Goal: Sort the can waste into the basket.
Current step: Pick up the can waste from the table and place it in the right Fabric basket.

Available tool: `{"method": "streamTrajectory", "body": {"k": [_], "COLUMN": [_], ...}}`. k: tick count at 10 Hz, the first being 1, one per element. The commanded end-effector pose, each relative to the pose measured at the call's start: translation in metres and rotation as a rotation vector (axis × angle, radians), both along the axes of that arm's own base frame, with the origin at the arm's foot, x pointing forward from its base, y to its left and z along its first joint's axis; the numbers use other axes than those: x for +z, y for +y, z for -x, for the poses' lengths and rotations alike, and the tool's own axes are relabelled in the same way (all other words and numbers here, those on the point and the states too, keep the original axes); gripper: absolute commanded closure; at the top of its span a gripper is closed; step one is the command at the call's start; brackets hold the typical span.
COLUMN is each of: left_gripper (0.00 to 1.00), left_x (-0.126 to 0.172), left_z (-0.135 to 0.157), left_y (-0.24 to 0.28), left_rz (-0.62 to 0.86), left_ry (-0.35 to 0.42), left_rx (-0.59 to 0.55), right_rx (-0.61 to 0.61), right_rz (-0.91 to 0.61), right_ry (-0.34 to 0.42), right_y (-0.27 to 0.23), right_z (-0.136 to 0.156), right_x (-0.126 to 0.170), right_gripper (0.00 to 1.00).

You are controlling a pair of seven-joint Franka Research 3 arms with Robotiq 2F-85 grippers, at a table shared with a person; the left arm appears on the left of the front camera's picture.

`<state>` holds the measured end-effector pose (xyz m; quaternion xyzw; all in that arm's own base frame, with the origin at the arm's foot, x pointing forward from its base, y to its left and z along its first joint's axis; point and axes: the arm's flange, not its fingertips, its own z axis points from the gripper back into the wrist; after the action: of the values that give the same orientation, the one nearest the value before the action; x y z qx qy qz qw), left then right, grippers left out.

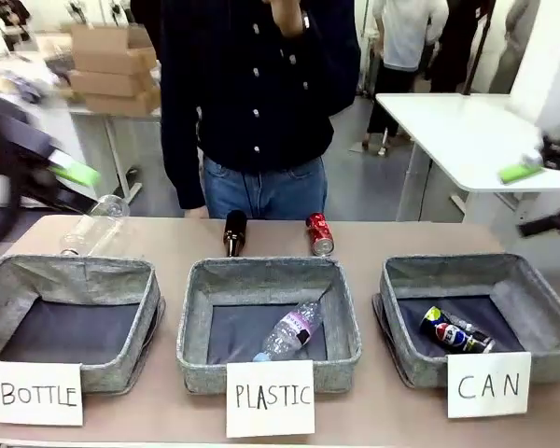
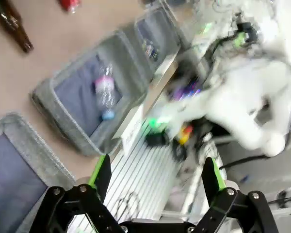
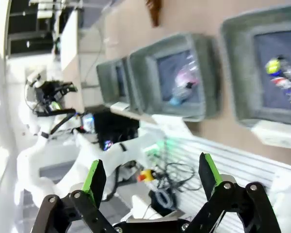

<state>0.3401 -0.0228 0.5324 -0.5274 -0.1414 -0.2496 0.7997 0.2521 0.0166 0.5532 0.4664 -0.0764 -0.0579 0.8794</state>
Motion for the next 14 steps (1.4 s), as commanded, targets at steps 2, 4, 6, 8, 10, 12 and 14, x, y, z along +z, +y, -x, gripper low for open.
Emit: {"method": "streamTrajectory", "body": {"k": [2,4,6,8,10,12,14], "left_gripper": [0.03,0.03,0.03,0.03,0.03,0.03,0.03], "left_x": [-0.009,0.004,0.004,0.004,0.004,0.004,0.004], "left_z": [0.016,0.018,0.018,0.018,0.018,0.018,0.018], "left_y": [0.069,0.075,0.075,0.075,0.075,0.075,0.075], "left_rz": [0.47,0.281,0.281,0.281,0.281,0.281,0.281], "left_ry": [0.021,0.032,0.032,0.032,0.032,0.032,0.032], "left_rx": [0.287,0.188,0.188,0.188,0.188,0.188,0.188], "right_rx": [-0.24,-0.097,-0.097,-0.097,-0.097,-0.097,-0.097], "right_rz": [-0.15,-0.068,-0.068,-0.068,-0.068,-0.068,-0.068], "right_ry": [0.281,0.168,0.168,0.168,0.168,0.168,0.168], "right_y": [0.041,0.036,0.036,0.036,0.036,0.036,0.036], "right_z": [-0.032,-0.022,-0.022,-0.022,-0.022,-0.022,-0.022], "right_x": [-0.006,-0.009,-0.009,-0.009,-0.009,-0.009,-0.009], "right_gripper": [0.0,0.0,0.0,0.0,0.0,0.0,0.0]}}
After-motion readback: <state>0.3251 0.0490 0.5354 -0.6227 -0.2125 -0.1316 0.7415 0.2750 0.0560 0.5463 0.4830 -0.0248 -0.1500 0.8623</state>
